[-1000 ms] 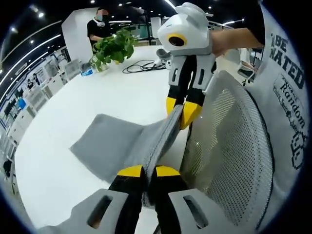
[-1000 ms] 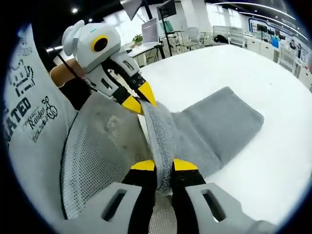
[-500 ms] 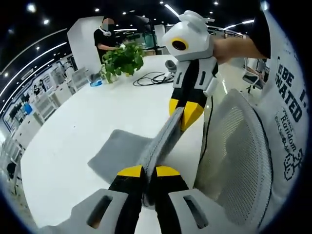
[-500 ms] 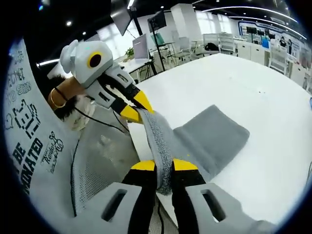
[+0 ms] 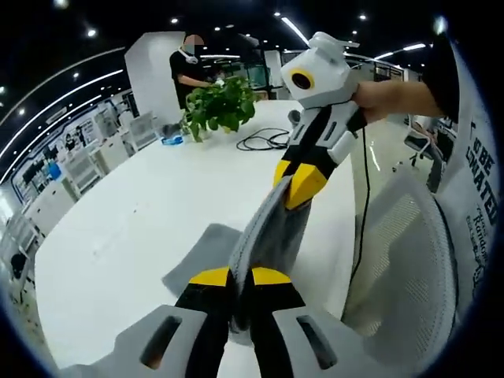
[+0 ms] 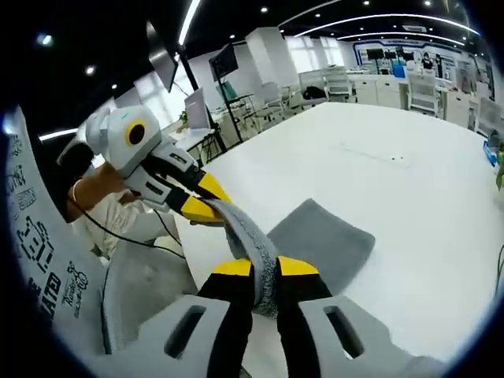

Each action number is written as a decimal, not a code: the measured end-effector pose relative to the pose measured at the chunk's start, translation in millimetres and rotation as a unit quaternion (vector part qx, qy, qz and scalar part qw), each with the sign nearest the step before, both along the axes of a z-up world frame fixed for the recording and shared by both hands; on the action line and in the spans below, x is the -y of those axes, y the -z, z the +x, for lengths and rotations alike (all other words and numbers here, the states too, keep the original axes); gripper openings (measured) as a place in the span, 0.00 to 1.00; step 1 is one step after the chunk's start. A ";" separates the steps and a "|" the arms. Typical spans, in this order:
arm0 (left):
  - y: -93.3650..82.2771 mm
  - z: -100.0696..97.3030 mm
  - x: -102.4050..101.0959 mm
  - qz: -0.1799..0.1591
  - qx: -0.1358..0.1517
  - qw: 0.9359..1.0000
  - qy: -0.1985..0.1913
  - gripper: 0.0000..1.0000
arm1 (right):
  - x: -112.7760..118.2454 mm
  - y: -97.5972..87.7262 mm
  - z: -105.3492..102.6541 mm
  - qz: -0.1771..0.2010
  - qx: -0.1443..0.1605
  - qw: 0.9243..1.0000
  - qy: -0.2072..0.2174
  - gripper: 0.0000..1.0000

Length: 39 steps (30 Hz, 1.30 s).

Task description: Fold the towel on the table until its edges align and the towel forms a compact rectangular stack.

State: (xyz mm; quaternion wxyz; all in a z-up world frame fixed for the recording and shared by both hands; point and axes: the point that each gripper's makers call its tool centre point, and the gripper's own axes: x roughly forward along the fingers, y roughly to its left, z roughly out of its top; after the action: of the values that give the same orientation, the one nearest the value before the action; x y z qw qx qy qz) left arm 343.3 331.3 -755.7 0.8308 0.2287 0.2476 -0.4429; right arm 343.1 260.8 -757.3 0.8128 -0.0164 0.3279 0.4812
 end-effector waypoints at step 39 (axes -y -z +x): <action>113.1 116.7 -1.4 0.015 -0.065 0.997 -0.039 0.17 | 12.4 112.1 117.2 -0.028 -0.060 0.991 0.115 0.14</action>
State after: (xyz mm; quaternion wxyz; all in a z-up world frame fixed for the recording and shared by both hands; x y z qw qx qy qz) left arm 460.0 332.7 -868.8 0.8262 0.2017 0.3165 -0.4201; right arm 460.3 248.4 -869.4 0.8408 0.0279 0.3891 0.3753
